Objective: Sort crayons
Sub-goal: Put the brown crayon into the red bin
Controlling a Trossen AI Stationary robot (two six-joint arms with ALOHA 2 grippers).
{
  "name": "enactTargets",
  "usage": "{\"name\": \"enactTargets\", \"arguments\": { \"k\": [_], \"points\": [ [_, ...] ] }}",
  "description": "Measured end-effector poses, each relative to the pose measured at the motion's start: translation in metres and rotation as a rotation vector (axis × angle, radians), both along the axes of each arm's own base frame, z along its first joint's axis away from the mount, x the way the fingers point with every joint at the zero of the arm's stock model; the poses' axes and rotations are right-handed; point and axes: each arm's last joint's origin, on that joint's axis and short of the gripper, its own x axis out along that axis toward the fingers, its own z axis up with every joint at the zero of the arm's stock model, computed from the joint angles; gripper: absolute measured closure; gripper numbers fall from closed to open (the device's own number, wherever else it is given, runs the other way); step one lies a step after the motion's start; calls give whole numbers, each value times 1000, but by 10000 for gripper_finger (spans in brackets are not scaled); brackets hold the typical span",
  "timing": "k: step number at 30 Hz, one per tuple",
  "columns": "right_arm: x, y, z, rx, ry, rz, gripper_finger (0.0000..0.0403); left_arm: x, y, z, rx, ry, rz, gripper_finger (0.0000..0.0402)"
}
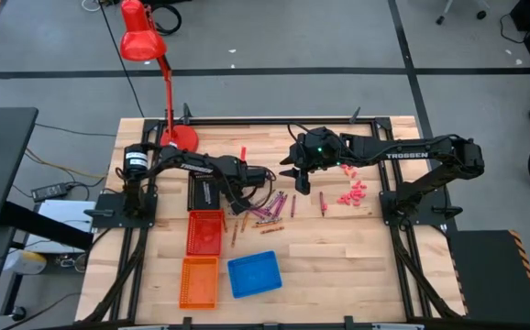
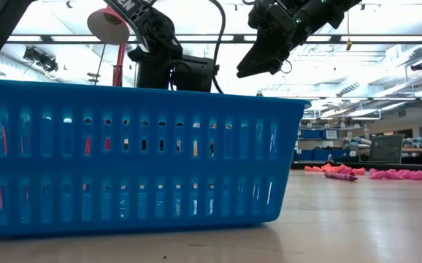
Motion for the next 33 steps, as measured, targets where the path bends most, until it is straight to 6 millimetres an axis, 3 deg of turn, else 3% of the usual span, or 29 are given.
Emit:
{"name": "enactTargets", "arguments": {
  "k": [8, 13, 20, 24, 33],
  "points": [
    [0, 0, 0, -1, 0, 11, 241, 11, 7, 25, -7, -16, 36, 332],
    [0, 0, 0, 0, 1, 11, 241, 20, 0, 34, 0, -75, 51, 333],
    [0, 0, 0, 0, 1, 11, 241, 23, -10, 34, 0, -94, 51, 290],
    [0, 0, 0, 0, 1, 11, 241, 34, -7, 35, 30, -217, 68, 266],
    [-17, 3, 15, -18, -3, -17, 241, 53, 1, 41, 219, -387, -5, 265]
  ]
}}
